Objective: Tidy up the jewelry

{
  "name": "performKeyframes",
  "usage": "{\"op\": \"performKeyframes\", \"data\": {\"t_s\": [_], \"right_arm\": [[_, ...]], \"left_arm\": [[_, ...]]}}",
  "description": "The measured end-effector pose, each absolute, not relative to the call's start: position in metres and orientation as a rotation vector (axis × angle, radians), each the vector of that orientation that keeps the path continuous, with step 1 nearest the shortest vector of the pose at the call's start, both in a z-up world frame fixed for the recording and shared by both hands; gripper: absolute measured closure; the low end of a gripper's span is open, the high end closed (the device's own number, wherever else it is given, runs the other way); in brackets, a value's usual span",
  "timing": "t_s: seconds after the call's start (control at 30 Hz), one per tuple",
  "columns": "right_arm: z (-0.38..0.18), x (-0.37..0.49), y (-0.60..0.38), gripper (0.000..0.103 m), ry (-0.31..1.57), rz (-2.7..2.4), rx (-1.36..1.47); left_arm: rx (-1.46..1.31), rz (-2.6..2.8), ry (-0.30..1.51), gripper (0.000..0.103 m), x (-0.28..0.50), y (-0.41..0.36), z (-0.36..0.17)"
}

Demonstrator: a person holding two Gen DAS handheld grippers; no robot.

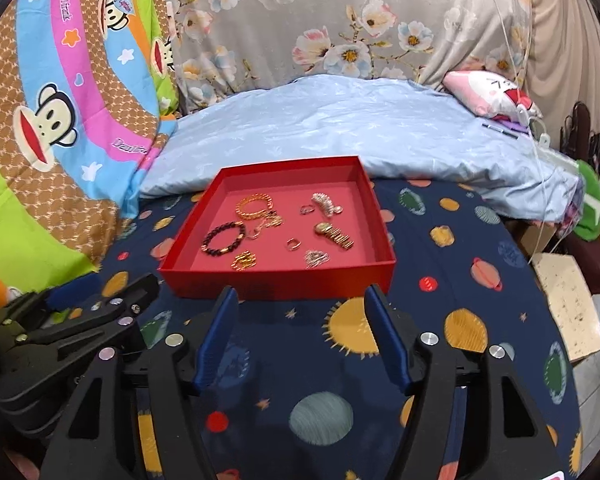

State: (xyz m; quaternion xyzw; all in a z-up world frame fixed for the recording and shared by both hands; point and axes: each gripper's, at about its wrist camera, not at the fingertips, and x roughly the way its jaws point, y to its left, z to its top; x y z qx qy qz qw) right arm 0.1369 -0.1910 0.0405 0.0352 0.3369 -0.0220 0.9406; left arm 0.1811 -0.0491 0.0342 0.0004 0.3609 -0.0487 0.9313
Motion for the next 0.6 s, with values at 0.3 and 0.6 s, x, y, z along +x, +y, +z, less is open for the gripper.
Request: {"op": "performKeyframes", "data": {"t_s": [0.3, 0.6], "right_arm": [[0.036, 0.157, -0.199, 0.037, 0.703, -0.074, 0.068], [0.031, 0.173, -0.201, 0.036, 0.717, -0.090, 0.059]], "left_arm": [[0.013, -0.069, 0.749, 0.025, 0.202, -0.055, 0.032], [0.030, -0.036, 0.761, 0.025, 0.219, -0.060, 0.027]]}}
